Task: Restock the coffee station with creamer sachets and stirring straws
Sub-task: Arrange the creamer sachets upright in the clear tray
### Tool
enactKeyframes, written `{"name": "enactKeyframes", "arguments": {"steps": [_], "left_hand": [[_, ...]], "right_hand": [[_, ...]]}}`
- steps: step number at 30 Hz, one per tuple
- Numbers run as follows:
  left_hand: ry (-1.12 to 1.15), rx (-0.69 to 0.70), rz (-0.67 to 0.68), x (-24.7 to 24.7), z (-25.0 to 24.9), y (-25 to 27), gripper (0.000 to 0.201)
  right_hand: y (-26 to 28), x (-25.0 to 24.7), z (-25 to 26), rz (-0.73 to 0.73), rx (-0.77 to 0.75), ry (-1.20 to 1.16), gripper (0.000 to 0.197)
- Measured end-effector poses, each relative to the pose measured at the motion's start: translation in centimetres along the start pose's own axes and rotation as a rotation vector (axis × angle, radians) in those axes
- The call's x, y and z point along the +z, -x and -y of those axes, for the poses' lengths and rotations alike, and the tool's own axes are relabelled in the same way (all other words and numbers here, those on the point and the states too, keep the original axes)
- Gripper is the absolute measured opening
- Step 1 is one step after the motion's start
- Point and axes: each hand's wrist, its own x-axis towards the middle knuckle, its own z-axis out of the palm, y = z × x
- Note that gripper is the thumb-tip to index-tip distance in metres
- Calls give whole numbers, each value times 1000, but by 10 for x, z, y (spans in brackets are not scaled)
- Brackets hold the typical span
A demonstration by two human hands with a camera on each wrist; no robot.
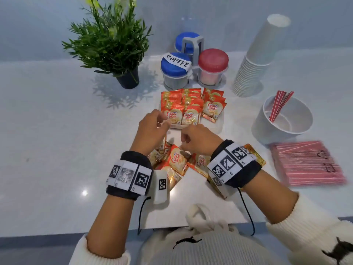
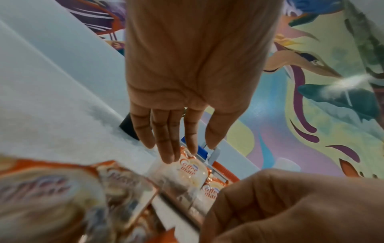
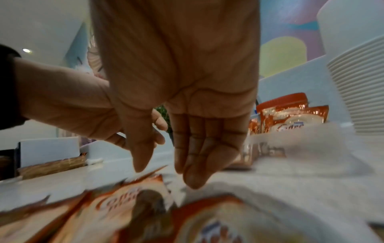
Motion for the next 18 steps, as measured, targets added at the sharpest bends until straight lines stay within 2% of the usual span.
{"name": "enactKeyframes", "arguments": {"steps": [3,7,12,15,18], "left_hand": [[10,-90,51,6,9,14,5],[-33,-153,99,12,15,22,15],[-111,-170,201,18,18,29,16],[-102,-159,203,20,18,28,21],[-66,-152,123,18,17,25,31]], "right_hand": [[3,18,2,58,67,49,37],[6,28,4,64,102,103,48],[6,29,1,54,129,27,34],[6,24,-3,-61,101,-114,30],[8,12,-5,-206,55,-304,18]]}}
